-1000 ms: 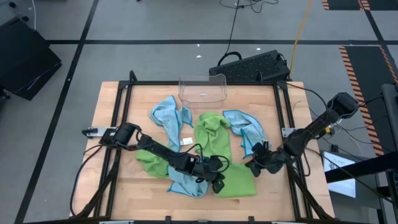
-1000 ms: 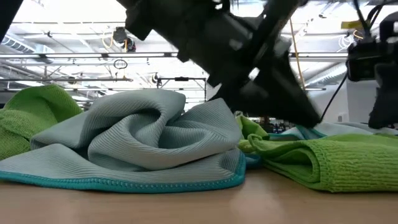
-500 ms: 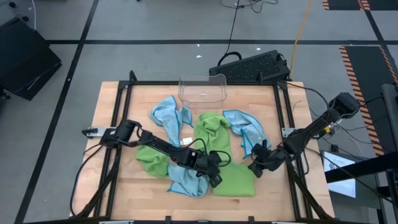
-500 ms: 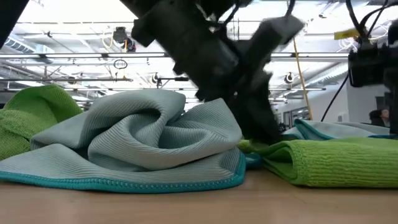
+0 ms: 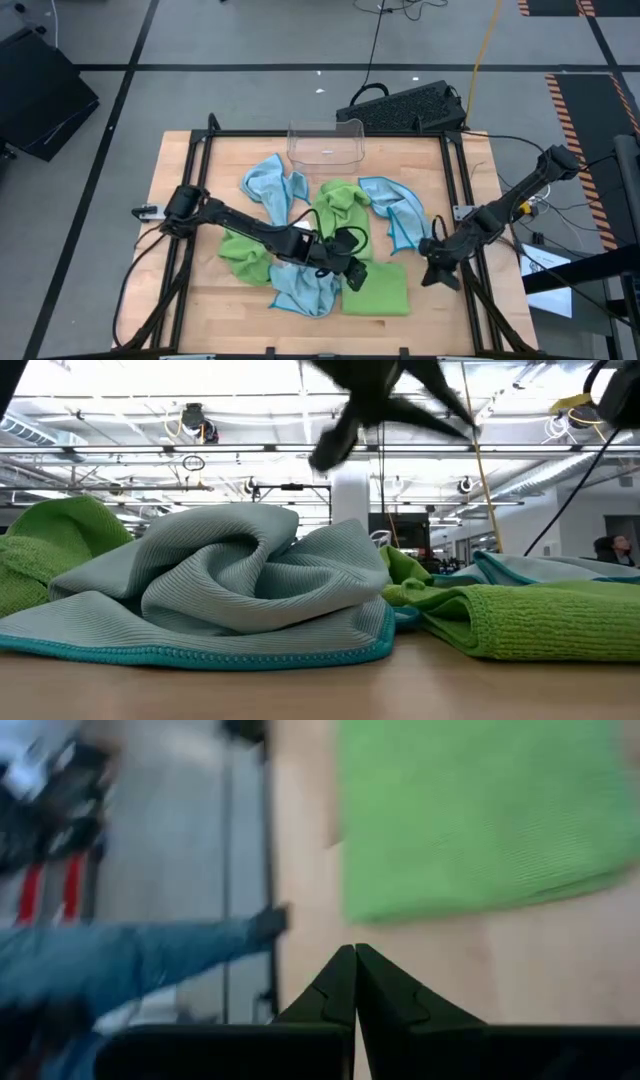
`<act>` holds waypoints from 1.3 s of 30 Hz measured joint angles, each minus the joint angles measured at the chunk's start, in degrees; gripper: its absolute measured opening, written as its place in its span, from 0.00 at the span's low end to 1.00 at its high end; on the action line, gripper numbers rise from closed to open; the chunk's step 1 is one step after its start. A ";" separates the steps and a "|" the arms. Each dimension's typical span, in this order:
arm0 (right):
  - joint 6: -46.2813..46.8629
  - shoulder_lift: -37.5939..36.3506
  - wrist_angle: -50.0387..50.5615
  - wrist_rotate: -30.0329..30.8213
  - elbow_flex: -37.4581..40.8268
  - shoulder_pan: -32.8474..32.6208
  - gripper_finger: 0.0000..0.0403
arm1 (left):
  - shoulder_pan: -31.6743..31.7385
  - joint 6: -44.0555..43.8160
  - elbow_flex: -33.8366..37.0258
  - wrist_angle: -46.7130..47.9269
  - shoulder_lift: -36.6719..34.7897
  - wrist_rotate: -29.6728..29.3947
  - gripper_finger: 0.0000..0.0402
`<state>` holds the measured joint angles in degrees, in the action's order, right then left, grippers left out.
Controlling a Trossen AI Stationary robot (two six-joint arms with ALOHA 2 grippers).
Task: Fold microfiber towels
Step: Fold the bottom right green microfiber cloth
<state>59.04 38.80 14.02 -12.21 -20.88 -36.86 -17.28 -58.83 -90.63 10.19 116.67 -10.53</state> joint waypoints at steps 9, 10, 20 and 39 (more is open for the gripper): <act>-8.06 -7.95 3.55 -10.61 0.00 -0.07 0.00 | -2.15 -8.91 -14.56 17.13 2.13 -7.97 0.08; -8.52 -8.51 4.35 -11.36 -0.02 -0.07 0.00 | -2.23 -9.60 -15.63 17.16 2.28 -8.51 0.08; -10.27 -11.61 8.06 -16.35 -0.02 -0.05 0.00 | -2.89 -7.13 -21.95 23.09 5.94 -3.05 0.08; 12.10 -9.53 -0.31 6.37 -0.04 -0.03 0.01 | -7.80 21.25 -21.97 23.76 12.83 3.18 0.48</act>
<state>71.14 29.27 13.71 -5.83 -20.93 -36.88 -25.08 -37.57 -112.60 33.95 129.50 -7.35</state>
